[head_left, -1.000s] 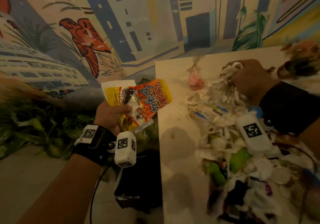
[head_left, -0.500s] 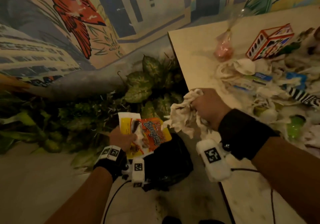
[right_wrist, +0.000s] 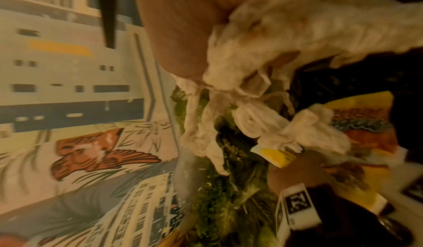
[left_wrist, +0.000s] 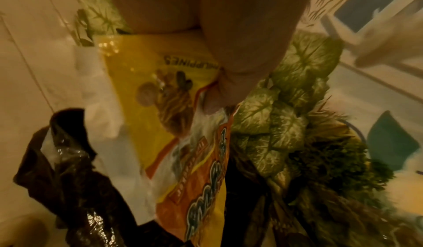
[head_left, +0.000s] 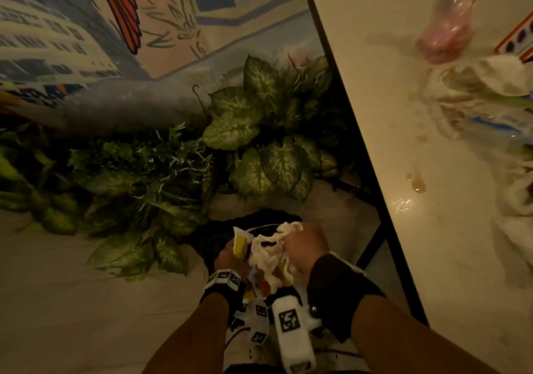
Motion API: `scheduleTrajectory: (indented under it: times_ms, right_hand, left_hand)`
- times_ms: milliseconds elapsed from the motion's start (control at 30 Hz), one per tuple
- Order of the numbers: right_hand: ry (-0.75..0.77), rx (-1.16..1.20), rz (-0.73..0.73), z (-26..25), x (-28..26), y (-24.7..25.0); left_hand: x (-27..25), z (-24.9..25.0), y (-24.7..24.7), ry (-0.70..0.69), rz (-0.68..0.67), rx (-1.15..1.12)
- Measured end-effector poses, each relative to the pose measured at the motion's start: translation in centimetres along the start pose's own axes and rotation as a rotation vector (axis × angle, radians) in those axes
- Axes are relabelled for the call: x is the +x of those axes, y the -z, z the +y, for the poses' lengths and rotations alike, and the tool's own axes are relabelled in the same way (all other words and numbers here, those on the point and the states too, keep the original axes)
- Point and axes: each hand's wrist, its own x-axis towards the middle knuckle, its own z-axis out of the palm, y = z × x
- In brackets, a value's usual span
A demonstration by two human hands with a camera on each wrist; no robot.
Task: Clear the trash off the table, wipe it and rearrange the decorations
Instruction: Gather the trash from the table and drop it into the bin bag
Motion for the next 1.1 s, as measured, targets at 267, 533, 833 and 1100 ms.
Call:
scheduleTrajectory:
  times_ms: [267, 533, 833, 1100]
  right_hand:
    - [-0.231, 0.057, 0.072, 5.6, 7.0, -3.5]
    - [-0.13, -0.094, 0.059, 7.7, 10.0, -4.0]
    - [-0.141, -0.017, -0.125, 9.1, 12.4, -7.9]
    - [-0.057, -0.067, -0.028, 6.4, 6.4, -3.6]
  left_hand:
    - [4.6, -2.5, -4.5, 0.115, -0.073, -0.109]
    - [7.6, -9.1, -4.4, 0.226, -0.071, -0.342]
    - [3.3, -12.9, 0.6, 0.233, 0.087, -0.578]
    - [-2.3, -11.4, 5.0, 0.234, 0.1, -0.654]
